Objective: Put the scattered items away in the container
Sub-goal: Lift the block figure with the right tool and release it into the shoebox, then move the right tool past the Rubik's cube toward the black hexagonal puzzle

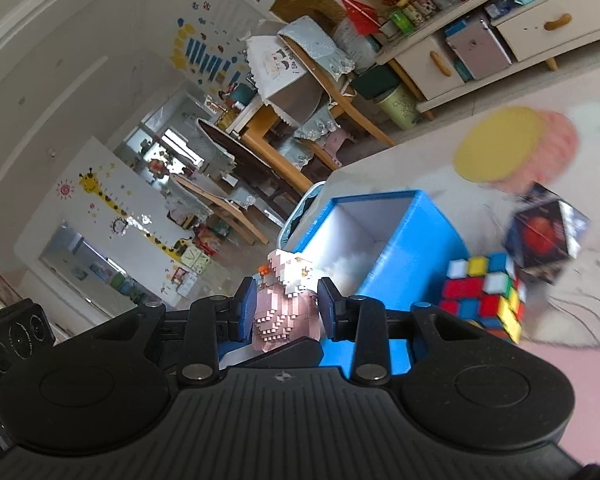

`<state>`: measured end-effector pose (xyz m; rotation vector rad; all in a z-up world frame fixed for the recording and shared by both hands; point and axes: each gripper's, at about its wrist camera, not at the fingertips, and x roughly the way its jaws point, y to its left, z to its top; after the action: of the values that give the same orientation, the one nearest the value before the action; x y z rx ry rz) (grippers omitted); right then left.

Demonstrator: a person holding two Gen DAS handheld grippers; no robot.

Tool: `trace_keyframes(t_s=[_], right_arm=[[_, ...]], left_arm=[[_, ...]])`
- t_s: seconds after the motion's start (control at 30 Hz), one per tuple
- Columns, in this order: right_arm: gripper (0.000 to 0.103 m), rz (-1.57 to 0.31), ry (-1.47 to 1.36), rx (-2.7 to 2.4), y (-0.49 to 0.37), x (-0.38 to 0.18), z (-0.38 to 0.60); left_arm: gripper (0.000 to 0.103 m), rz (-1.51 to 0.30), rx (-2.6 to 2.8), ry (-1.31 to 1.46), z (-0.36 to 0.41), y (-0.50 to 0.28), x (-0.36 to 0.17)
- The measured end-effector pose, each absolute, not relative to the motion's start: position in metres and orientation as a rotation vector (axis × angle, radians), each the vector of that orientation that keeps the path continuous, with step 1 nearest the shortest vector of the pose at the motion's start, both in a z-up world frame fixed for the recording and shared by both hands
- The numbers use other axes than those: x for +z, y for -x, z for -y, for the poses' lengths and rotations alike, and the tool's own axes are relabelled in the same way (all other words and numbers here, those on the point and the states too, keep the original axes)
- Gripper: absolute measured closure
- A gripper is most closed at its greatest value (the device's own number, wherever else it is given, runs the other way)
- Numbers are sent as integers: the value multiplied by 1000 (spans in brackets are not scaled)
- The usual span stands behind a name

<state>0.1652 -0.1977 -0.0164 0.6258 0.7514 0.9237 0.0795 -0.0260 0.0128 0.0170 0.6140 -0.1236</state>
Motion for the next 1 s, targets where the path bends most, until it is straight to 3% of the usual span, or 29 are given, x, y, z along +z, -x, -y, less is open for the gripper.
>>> trace_keyframes(t_s=[0.7,1.0], right_arm=[[61,-802,-566,820,-187,-29,156],[57,-754,-664,815,-181,-35,185]], left_arm=[[47,-690,-96,25,-3,-111,-16],[28,-661,-65,54,-10,-103,-16]])
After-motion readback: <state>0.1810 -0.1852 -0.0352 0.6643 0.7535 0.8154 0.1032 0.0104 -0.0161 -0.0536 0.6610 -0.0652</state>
